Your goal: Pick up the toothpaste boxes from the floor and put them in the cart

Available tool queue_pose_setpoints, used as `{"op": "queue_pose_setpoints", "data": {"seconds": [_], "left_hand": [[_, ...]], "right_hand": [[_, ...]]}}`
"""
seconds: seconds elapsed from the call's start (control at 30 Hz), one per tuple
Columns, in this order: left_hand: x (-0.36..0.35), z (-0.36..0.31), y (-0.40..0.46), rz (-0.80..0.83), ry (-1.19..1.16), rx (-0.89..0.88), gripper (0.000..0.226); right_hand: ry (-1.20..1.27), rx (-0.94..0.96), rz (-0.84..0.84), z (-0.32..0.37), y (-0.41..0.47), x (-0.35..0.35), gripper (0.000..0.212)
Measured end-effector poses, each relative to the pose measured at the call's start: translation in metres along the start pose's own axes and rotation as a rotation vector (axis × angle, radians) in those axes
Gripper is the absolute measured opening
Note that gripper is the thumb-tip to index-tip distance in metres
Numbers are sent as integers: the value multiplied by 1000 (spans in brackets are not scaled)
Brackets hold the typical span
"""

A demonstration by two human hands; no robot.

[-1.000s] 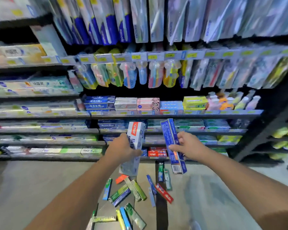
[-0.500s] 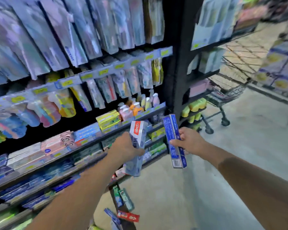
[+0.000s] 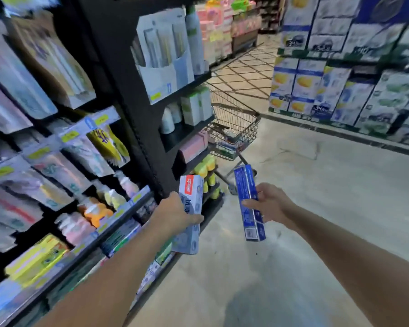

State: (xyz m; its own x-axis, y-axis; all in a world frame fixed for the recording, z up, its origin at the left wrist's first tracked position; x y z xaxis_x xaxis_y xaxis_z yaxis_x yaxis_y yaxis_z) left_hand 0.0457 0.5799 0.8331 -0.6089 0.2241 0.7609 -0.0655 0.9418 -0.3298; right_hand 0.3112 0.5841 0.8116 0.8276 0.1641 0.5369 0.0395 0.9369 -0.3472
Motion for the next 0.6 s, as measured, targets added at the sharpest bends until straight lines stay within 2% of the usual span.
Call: {"op": "queue_pose_setpoints", "data": {"seconds": [0.1,0.27,0.6], "left_hand": [[-7,-28,32,24,70,-20,68],[-24,-62,115,76,37,-83,63],[-20,-134,270,212,17,-215,67]], "right_hand": [[-47,-7,-11,-6,22,20,33],[-132,-91,-77,-15,82,46,35],[-149,-207,-186,22,196,86,35]]}}
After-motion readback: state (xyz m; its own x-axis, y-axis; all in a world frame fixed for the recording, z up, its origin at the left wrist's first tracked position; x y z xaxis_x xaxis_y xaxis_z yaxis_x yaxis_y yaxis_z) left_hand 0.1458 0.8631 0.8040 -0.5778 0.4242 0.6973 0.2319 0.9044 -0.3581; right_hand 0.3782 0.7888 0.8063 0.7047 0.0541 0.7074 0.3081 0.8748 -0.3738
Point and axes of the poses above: each hand's wrist, its own y-axis towards the middle knuckle, its own x-axis out of the back of the hand, z = x × y, the point moved 6 cm from there along y, towards the middle knuckle, and after that the axes turned 8 degrees about -y, right-handed, at the moved point
